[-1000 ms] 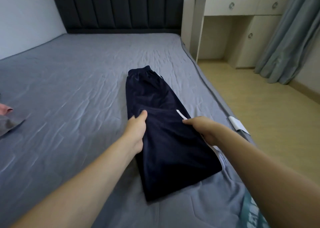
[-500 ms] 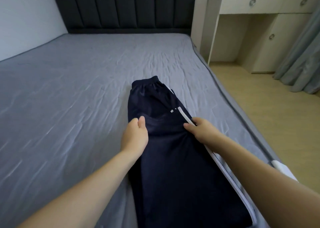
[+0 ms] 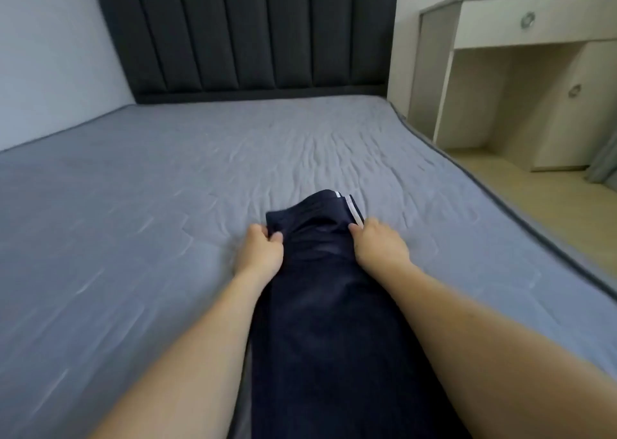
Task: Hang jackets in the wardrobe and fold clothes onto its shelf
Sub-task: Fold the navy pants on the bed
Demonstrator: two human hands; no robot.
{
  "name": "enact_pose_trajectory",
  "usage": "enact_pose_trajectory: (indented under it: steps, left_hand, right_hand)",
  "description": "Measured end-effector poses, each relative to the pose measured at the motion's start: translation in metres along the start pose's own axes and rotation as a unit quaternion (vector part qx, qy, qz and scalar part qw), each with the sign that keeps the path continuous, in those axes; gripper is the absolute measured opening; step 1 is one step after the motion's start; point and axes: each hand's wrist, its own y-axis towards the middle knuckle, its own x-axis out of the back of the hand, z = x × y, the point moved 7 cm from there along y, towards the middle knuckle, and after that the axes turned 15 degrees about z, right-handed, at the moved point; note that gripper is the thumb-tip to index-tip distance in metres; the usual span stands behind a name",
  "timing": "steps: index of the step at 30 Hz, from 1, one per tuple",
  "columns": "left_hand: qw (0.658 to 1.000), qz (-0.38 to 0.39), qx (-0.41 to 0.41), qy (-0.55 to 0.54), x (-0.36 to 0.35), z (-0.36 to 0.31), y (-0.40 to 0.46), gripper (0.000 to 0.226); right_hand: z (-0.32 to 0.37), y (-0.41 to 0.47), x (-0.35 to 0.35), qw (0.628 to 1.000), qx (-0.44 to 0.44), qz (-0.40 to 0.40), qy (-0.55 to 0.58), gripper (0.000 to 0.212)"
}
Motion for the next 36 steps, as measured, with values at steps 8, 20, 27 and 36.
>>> enact_pose_trajectory:
  steps: [8, 20, 27, 36]
  left_hand:
    - [0.985, -0.046, -0.052, -0.158, 0.009, 0.021, 0.024, 0.029]
    - [0.762, 0.231, 0.065, -0.602, -0.012, 0.052, -0.216, 0.033]
    - [0.75, 0.337, 0.11, -0.559, -0.041, 0.059, -0.37, 0.045]
    - [0.903, 0.168, 0.084, -0.386, -0.034, 0.052, -0.462, 0.024]
  right_hand:
    - [-0.012, 0.021, -0.018, 0.986, -0.01, -0.039, 0.16, 0.051]
    - [-0.103, -0.215, -0.021, 0.752, 0.0, 0.182, 0.633, 0.038]
    - [-0.121, -0.348, -0.025, 0.687, 0.014, 0.212, 0.695, 0.026]
    - [-0.122, -0.421, -0.02, 0.811, -0.069, 0.046, 0.579, 0.016]
